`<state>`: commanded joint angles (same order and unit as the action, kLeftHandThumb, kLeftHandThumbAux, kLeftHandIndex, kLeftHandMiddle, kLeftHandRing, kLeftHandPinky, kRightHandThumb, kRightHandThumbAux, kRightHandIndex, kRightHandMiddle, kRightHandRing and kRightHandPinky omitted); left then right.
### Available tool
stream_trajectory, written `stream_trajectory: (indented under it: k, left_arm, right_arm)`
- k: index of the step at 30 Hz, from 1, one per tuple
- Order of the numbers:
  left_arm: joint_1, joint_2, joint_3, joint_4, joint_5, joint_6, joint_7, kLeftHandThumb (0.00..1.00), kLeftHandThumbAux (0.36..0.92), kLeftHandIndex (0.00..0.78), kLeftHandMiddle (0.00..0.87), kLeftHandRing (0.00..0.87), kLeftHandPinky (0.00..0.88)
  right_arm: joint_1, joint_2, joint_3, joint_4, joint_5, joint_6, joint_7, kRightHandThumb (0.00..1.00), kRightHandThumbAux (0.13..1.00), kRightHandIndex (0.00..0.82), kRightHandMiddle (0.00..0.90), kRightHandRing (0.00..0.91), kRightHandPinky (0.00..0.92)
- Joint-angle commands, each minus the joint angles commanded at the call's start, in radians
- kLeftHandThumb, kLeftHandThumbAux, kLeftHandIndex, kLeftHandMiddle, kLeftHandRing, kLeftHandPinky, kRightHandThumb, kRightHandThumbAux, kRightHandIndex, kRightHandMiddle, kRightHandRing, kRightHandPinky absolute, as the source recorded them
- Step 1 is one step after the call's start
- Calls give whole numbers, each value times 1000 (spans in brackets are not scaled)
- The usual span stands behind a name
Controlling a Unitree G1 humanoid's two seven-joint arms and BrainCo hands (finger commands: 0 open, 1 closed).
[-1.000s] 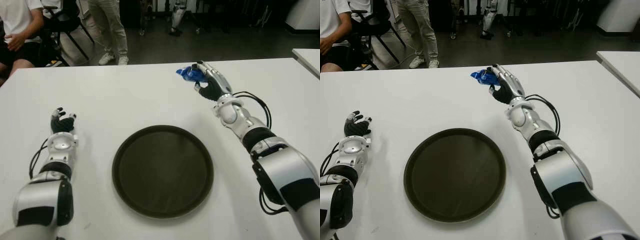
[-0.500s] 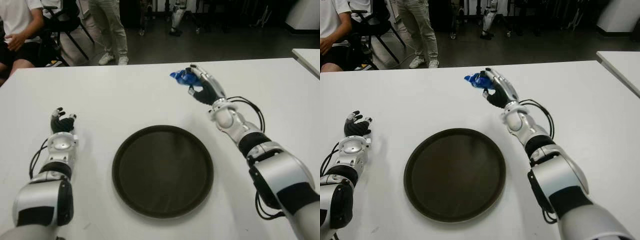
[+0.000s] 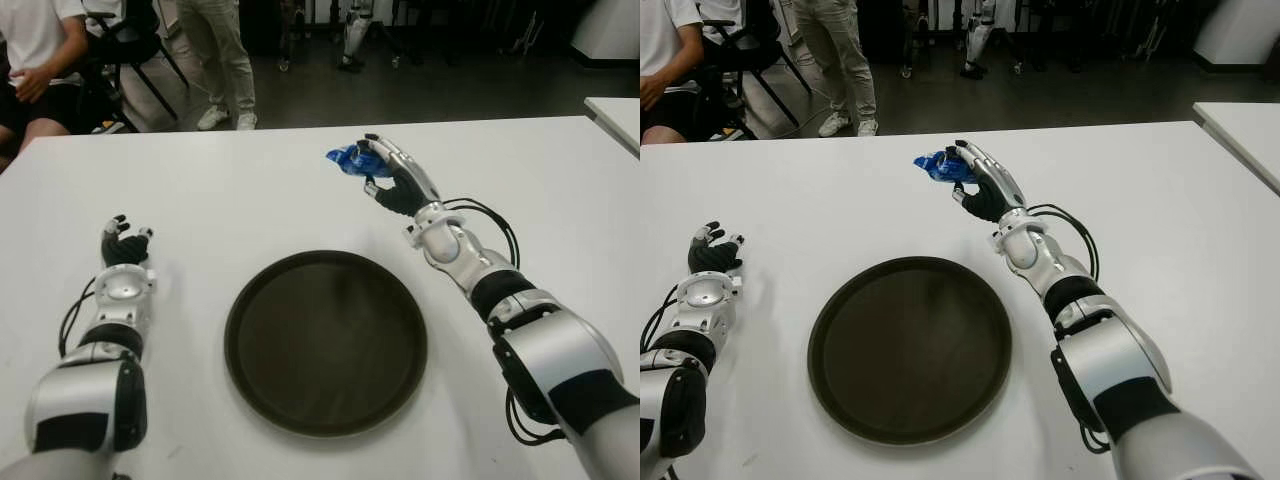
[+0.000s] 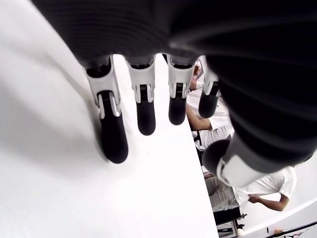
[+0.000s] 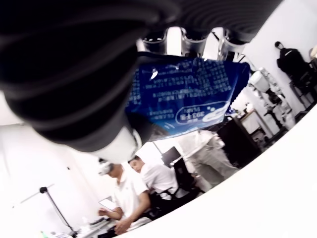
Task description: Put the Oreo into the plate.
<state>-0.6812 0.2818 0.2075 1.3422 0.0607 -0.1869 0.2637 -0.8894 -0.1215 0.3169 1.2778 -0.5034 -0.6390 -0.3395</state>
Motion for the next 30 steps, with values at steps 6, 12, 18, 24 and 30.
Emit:
stream_trajectory:
  k: [6, 12, 18, 24, 30]
  left_arm:
    - [0, -1, 6, 0, 0, 1, 2, 174, 649, 38, 151, 138, 78]
    - [-1, 0, 7, 2, 3, 6, -1, 168, 648, 37, 138, 124, 69]
    - [-2, 0, 5, 2, 5, 9, -2, 165, 642, 39, 146, 130, 76]
    - [-2, 0, 1, 2, 8, 13, -4, 166, 635, 26, 142, 125, 71]
    - [-2, 1, -3, 2, 12, 17, -1, 167, 626, 24, 147, 136, 89]
  right_arm:
    - [23, -1, 20, -18, -15, -42, -8, 700, 726, 413, 84, 75, 80]
    - [66, 19, 61, -59, -44, -82, -25, 699, 728, 413, 85, 99, 118]
    - [88, 22, 86, -84, -53, -120, -5, 697, 729, 413, 101, 144, 167]
    - [106, 17, 112, -100, -65, -154, 10, 699, 728, 413, 94, 147, 170]
    - [113, 17, 137, -107, -86, -161, 13, 699, 728, 413, 86, 124, 143]
